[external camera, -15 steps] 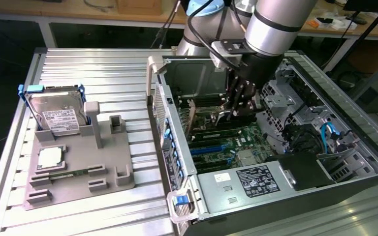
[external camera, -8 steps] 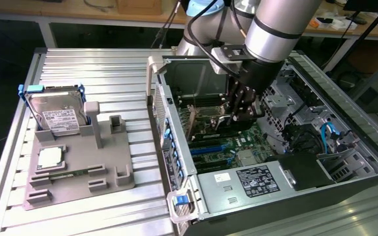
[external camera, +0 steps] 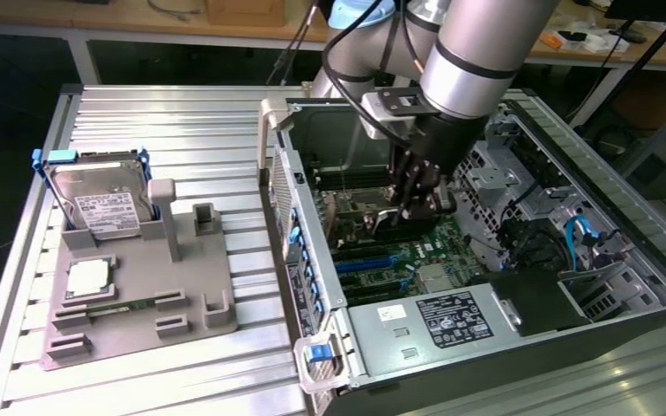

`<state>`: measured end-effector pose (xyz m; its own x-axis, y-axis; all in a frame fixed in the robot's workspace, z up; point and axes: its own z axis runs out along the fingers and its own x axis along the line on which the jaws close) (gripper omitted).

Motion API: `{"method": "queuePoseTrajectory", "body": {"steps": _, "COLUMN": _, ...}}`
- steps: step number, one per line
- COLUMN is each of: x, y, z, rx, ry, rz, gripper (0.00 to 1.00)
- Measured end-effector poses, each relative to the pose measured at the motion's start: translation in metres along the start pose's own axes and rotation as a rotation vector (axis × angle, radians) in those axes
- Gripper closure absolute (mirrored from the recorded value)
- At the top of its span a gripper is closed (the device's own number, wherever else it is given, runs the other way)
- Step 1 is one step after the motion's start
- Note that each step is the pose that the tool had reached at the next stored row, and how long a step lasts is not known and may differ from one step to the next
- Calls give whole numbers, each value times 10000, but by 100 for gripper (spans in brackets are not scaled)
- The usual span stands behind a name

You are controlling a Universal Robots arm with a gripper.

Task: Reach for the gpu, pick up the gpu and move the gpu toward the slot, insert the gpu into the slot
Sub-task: 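Insert the gpu into the slot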

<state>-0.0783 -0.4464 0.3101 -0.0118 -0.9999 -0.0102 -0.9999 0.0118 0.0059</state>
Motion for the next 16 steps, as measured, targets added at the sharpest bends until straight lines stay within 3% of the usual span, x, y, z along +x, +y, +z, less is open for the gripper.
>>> {"method": "queuePoseTrajectory", "body": {"steps": 16, "x": 55, "y": 95, "z": 127, "rx": 0, "ry": -4, "rz": 0, "gripper": 73}}
